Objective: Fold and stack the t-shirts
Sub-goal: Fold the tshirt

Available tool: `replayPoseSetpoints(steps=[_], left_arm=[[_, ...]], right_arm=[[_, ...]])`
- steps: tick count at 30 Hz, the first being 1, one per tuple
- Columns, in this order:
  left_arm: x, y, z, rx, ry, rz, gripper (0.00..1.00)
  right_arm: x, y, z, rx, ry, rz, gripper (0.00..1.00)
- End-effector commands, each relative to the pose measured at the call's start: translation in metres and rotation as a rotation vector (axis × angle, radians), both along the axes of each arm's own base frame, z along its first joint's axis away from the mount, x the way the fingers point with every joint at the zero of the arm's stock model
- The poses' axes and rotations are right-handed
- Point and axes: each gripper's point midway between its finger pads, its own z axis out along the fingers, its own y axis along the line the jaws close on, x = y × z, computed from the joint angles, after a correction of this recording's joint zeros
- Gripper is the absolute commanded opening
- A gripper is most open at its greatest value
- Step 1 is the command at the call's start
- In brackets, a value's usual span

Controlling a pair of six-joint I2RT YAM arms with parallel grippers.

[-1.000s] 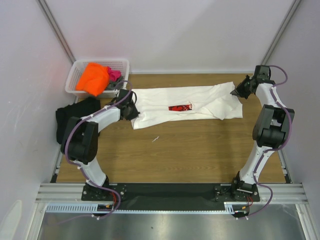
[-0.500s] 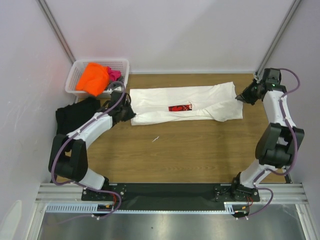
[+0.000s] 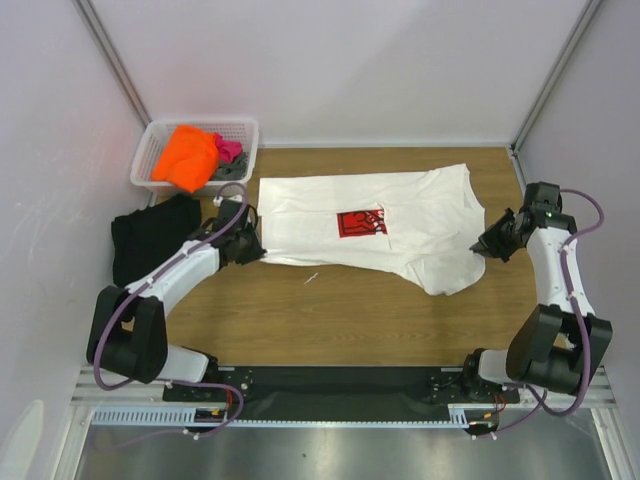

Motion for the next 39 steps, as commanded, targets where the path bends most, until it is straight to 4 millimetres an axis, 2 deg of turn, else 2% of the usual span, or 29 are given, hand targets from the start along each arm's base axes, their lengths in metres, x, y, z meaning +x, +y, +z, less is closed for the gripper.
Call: replayPoseSetpoints(steps=[1, 5, 12, 17, 20, 23, 27, 32, 35, 39], left_arm=[[-0.019, 0.0, 0.0, -0.012, 0.015, -0.02, 0.0], [-0.036, 0.003, -0.01, -0.02, 0.046, -0.015, 0.0], [-0.053, 0.011, -0.023, -0.002, 0.081, 0.01, 0.01], [-0.055, 0.017, -0.033, 0.029, 0.109, 0.035, 0.0], [-0.051, 0.015, -0.028, 0.025, 0.104, 0.033, 0.0], [-0.041, 0.01, -0.014, 0.004, 0.066, 0.022, 0.0], [-0.014, 0.001, 0.012, -0.034, 0.0, 0.023, 0.0], [0.003, 0.002, 0.002, -0.075, 0.06, 0.094, 0.0], [0.014, 0.003, 0.003, -0.091, 0.058, 0.129, 0.0], [0.034, 0.002, 0.012, -0.097, 0.035, 0.139, 0.0]], right_arm=[[-0.025, -0.004, 0.005, -0.022, 0.023, -0.057, 0.0], [-0.043, -0.004, -0.001, -0.007, 0.05, -0.086, 0.0], [-0.057, -0.015, -0.009, -0.03, 0.093, -0.108, 0.0], [-0.052, -0.019, -0.011, -0.028, 0.085, -0.102, 0.0], [-0.039, -0.02, -0.002, -0.02, 0.043, -0.092, 0.0], [-0.02, -0.025, 0.01, -0.021, -0.01, -0.079, 0.0], [0.007, -0.029, 0.023, -0.007, -0.07, -0.058, 0.0], [0.043, -0.038, 0.036, -0.004, -0.127, -0.032, 0.0], [0.066, -0.043, 0.039, 0.009, -0.158, -0.015, 0.0], [0.096, -0.047, 0.039, 0.038, -0.189, -0.002, 0.0]])
